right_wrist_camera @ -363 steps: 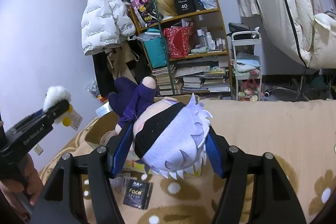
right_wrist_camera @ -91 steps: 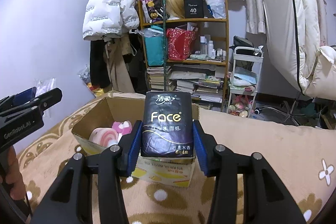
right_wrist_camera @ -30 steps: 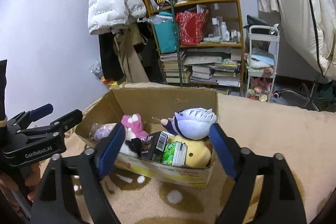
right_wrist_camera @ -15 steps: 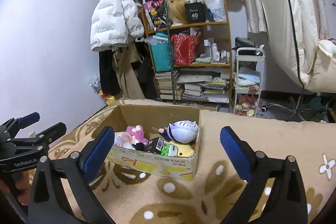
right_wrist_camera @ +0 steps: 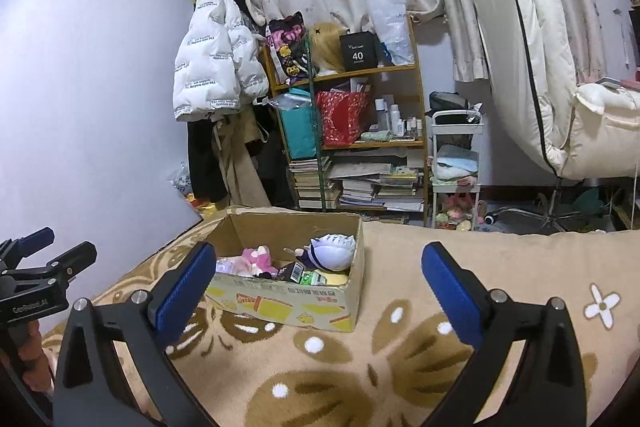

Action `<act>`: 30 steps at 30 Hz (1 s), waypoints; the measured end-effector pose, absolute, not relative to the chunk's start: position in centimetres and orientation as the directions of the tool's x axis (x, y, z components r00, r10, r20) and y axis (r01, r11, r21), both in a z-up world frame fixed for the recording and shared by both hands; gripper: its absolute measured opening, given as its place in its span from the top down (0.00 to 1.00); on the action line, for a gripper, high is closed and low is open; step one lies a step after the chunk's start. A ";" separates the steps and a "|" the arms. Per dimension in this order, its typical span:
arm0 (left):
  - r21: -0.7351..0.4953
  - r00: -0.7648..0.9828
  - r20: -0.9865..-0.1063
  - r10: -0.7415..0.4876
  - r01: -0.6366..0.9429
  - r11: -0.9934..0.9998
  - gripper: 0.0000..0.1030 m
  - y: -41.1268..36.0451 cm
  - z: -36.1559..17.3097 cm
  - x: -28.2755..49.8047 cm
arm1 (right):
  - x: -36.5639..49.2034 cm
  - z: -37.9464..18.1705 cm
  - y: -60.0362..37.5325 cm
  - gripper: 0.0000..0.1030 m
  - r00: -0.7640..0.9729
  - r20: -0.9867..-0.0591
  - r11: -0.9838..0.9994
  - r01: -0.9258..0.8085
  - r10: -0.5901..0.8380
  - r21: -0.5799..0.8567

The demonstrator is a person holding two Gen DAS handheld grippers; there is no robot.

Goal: Organize soft objects

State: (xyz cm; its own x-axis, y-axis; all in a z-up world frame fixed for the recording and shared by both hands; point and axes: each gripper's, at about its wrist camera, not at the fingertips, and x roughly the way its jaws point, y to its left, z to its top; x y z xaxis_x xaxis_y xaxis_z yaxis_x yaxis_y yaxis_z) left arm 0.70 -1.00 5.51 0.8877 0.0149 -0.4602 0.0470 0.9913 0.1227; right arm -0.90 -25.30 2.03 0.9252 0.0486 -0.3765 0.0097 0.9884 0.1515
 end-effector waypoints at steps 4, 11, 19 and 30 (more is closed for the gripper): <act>0.133 0.891 -0.454 0.022 0.044 0.990 0.01 -1.0 5.5 0.2 | -1.7 2.1 -25.2 0.00 0.925 -0.378 0.990 0.010 0.043 0.139; 0.133 0.885 -0.465 0.011 0.057 0.989 0.01 -1.1 4.8 0.2 | -2.3 1.7 -25.2 0.00 0.920 -0.389 0.992 0.018 0.033 0.126; 0.142 0.874 -0.486 0.001 0.077 0.987 0.01 -1.4 3.7 1.1 | -2.2 1.0 -25.5 0.00 0.915 -0.402 0.993 0.017 0.033 0.118; 0.098 0.857 -0.515 -0.019 0.081 0.992 0.01 -1.0 2.2 2.8 | -1.2 0.2 -25.7 0.00 0.901 -0.434 0.995 0.020 0.024 0.097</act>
